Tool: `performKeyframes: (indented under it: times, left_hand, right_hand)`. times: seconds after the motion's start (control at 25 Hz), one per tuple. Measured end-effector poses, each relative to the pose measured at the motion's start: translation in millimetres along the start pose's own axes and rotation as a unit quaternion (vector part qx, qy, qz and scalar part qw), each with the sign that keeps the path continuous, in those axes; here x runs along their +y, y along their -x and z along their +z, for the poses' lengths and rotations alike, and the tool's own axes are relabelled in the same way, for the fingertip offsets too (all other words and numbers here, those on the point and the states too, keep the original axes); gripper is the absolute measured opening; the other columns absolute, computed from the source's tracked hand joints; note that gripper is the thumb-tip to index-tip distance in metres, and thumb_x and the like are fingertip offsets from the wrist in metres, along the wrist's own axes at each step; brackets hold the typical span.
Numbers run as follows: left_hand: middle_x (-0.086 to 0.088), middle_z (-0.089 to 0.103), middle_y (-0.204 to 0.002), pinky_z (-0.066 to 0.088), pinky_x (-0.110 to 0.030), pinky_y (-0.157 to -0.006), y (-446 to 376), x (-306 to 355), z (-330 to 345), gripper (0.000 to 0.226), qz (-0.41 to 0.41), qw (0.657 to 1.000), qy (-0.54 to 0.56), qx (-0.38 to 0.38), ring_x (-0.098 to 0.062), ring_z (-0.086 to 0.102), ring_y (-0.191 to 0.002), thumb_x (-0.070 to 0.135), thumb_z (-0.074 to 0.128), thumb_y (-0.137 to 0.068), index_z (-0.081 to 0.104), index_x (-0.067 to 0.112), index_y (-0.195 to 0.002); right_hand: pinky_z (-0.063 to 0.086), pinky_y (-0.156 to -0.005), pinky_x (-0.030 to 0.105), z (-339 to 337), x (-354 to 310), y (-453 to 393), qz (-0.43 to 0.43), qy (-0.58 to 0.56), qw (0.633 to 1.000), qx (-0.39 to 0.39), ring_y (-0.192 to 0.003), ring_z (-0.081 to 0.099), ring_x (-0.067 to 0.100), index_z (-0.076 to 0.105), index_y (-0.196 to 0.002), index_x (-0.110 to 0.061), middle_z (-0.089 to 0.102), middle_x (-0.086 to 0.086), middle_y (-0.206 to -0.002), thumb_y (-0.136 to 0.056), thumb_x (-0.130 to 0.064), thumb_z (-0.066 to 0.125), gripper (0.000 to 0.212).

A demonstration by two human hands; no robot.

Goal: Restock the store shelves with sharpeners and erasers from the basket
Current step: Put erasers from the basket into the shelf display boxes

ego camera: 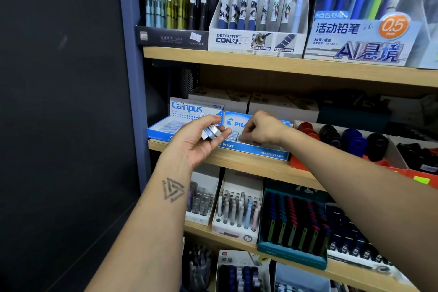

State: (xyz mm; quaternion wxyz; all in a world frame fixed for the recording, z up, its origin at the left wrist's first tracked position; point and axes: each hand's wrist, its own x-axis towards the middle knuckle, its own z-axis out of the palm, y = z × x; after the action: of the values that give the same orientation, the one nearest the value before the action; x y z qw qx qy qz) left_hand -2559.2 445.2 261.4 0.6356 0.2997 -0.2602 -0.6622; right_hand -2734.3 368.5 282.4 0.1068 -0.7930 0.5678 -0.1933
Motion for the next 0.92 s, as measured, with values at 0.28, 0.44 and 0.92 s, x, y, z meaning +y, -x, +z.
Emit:
performKeyframes:
  times: [0.28, 0.44, 0.92]
  left_hand:
    - [-0.031, 0.058, -0.113, 0.057, -0.062, -0.075, -5, 1, 2, 0.026, -0.006, 0.997, 0.079, 0.014, -0.045, 0.064, -0.101, -0.006, 0.061, -0.09, 0.06, -0.006, -0.116]
    - [-0.032, 0.053, -0.124, 0.057, -0.064, -0.073, -6, 0, -1, 0.024, 0.001, 0.998, 0.06, 0.01, -0.047, 0.06, -0.107, -0.005, 0.057, -0.092, 0.061, -0.004, -0.115]
    - [-0.023, 0.056, -0.1, 0.063, -0.039, -0.067, -6, 6, 0, 0.009, 0.004, 0.995, 0.052, 0.08, -0.035, 0.065, -0.084, -0.006, 0.06, -0.092, 0.06, -0.005, -0.101]
  right_hand:
    - [0.048, -0.074, 0.033, 0, -39, 16, -0.038, -0.351, 0.931, -0.087, -0.077, 0.06, 0.014, 0.074, -0.098, -0.003, 0.069, 0.005, -0.085, -0.086, -0.023, 0.073, 0.023]
    - [0.054, -0.077, 0.033, 2, -41, 16, -0.02, -0.34, 0.927, -0.156, -0.077, 0.062, 0.011, 0.073, -0.099, -0.002, 0.069, 0.001, -0.085, -0.083, -0.009, 0.074, 0.017]
    - [0.059, -0.063, 0.024, -4, -21, 10, 0.076, -0.48, 0.874, -0.004, -0.069, 0.069, 0.018, 0.071, -0.103, -0.003, 0.073, 0.014, -0.081, -0.084, 0.003, 0.074, 0.021]
